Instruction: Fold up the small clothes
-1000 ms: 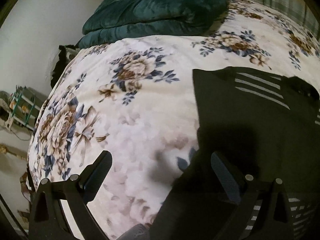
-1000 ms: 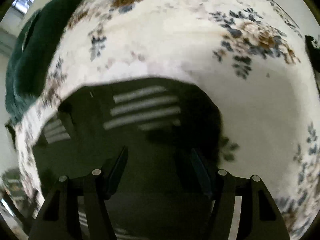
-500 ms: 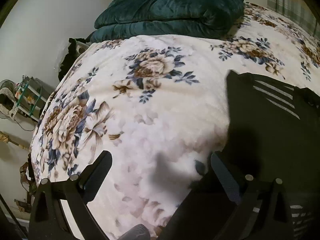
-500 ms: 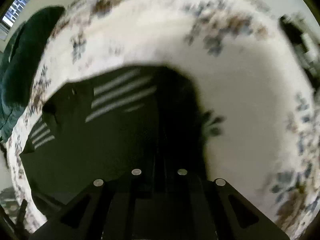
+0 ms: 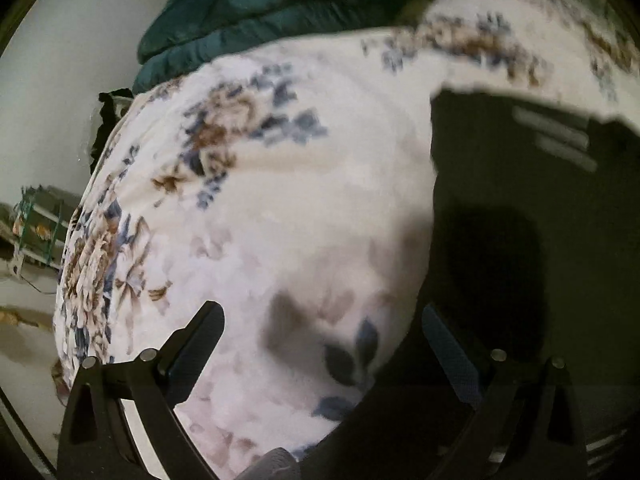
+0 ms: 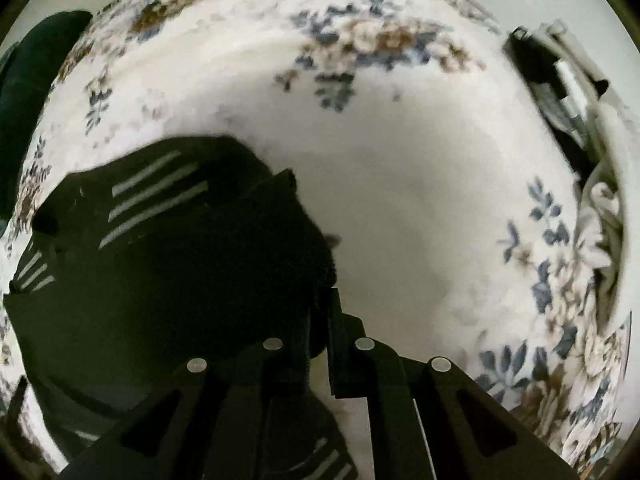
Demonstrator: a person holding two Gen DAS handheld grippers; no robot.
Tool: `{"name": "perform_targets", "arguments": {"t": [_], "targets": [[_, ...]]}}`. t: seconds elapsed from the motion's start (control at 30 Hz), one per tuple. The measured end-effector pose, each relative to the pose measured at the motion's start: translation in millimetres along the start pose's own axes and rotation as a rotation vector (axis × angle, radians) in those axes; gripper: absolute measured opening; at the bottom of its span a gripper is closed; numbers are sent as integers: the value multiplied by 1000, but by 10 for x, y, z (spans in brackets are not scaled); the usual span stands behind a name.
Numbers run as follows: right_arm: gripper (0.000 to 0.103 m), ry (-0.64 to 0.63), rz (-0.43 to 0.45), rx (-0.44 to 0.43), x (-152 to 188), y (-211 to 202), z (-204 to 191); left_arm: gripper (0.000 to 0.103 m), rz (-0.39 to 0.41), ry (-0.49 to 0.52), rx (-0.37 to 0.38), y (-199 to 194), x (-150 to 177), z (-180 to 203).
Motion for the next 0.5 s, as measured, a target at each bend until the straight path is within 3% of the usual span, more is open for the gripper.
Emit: {"name": "perform_targets", "arguments": {"t": [0.03,0.1,0.13,0.23,0.33,0.43,0.5], "targets": [[14,8,-15,-13,4,4,11,101,-4,1,3,8,22,-24],[37,51,-4,-37,-16,-103,66,101,18,-12,6,-107,12,-98],[41,58,30,-56,-37,-211,57,101,48,-31,32,-228,-18,-126],[42,-53,120,-119,-25,-513,-257,101,90,-26,81,-408,-97,-38],[42,-209,97,-165,117,-465,-786,101,69,27,76,-261,-114,149],[42,-318,-20,-85,388,-49,-1041,101,11,88,46,17,2,227],[37,-346,-78,-6,577,150,-946,101,-2,64,93,74,69,186]]}}
Point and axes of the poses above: each gripper's, at about its wrist camera, not at the fingertips, and y roughly the way its jaws point, z to its right, x to its underside, the point moved 7 cm from there along y, roughly the way its jaws point, and after that the axes turned 5 degrees about z, right-handed, at the moved point
